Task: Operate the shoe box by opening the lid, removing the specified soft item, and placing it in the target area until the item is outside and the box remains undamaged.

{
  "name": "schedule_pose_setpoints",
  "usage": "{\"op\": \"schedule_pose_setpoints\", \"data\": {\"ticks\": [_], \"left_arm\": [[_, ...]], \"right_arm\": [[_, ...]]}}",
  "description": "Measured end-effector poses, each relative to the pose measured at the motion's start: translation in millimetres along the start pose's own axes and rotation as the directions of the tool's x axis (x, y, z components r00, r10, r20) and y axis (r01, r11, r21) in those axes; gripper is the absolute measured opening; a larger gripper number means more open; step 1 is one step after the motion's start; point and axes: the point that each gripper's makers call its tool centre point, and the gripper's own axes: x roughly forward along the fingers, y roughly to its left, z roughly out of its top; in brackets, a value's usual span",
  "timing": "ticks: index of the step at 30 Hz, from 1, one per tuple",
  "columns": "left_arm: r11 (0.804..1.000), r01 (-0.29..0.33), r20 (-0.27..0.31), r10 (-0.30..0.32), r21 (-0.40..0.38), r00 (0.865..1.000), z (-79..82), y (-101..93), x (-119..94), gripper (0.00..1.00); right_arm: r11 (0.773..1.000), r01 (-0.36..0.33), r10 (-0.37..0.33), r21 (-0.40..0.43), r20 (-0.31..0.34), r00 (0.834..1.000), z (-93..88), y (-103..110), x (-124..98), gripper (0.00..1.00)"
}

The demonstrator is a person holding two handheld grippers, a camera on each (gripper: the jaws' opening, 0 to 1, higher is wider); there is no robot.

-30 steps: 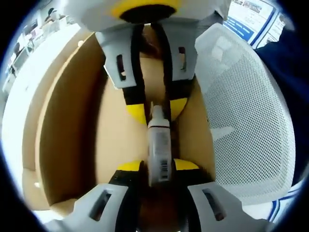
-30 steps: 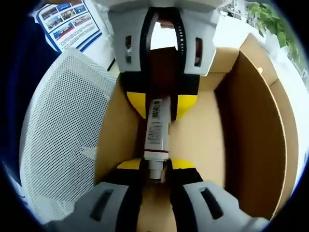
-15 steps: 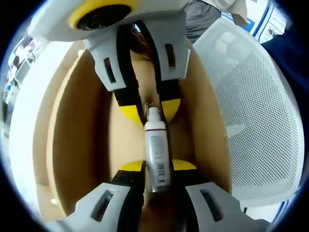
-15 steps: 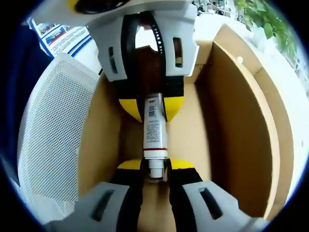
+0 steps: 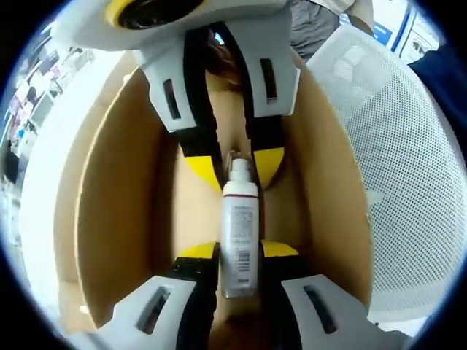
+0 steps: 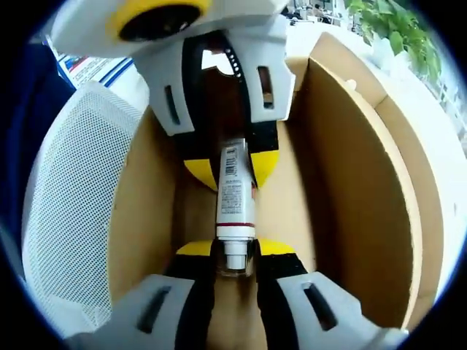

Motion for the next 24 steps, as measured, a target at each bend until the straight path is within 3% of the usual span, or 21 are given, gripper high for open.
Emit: {"op": "schedule_pose_setpoints", "data": {"ticks": [12, 17, 19, 22, 24], "left_arm": [[0.999, 0.014, 0.054, -0.012, -0.032, 0.998, 1.5, 1.3, 0.0, 0.18], [0.998, 0.035, 0.118, -0.03, -0.042, 0.993, 8.2, 1.2, -11.9, 0.17], [0.996, 0.059, 0.183, -0.046, -0.067, 0.982, 16.0, -0.6, -19.8, 0.17], [0.994, 0.083, 0.215, -0.066, -0.071, 0.974, 16.1, -3.6, -30.1, 0.17], [0.986, 0.129, 0.309, -0.09, -0.109, 0.947, 28.0, -6.7, -39.9, 0.17]], "right_arm": [[1.0, 0.02, -0.02, 0.021, 0.023, 1.0, -2.4, 0.8, -0.6, 0.19], [0.999, 0.021, -0.025, 0.044, 0.098, 0.995, 5.0, 6.0, -19.6, 0.23], [0.997, 0.022, -0.034, 0.074, 0.159, 0.987, 10.6, 7.6, -32.2, 0.24], [0.994, 0.01, -0.036, 0.113, 0.233, 0.972, 17.5, 10.3, -49.2, 0.23], [0.991, -0.003, -0.036, 0.137, 0.278, 0.96, 19.9, 12.5, -64.0, 0.21]]}}
